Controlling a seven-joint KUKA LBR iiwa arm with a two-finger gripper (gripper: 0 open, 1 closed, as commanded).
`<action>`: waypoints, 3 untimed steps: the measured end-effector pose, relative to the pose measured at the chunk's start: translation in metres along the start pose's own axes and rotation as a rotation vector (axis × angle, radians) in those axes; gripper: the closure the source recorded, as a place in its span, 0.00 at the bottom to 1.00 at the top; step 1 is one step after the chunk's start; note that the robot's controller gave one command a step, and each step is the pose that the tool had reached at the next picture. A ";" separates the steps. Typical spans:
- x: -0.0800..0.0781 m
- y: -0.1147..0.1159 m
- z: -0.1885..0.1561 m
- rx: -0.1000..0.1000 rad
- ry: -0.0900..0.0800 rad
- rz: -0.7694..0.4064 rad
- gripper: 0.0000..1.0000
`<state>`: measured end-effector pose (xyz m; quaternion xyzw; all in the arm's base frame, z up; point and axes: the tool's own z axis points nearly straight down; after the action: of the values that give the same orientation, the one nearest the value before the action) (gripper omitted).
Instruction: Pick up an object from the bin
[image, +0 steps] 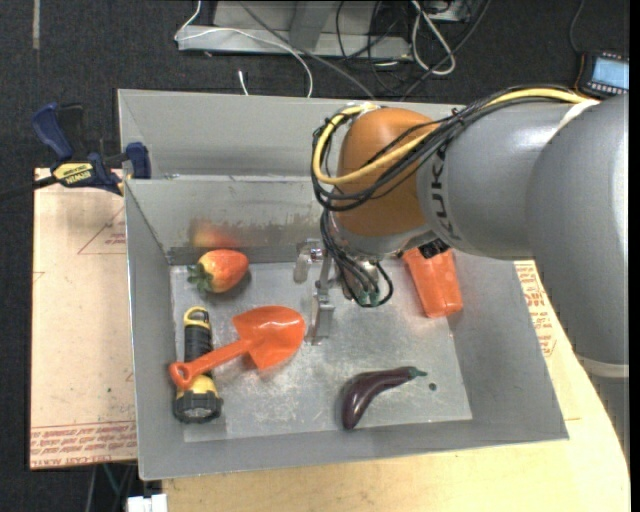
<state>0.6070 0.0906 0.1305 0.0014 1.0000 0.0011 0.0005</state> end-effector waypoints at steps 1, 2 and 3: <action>0.000 0.000 0.000 0.000 0.000 0.000 0.00; -0.003 0.005 0.003 0.002 -0.002 -0.026 0.00; -0.001 0.010 -0.006 0.000 0.009 -0.195 0.00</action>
Offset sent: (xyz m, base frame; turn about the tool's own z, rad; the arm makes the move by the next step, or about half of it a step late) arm 0.0352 0.0948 -0.0605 -0.4096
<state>0.6080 0.1008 0.1361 -0.0961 0.9954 0.0011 -0.0038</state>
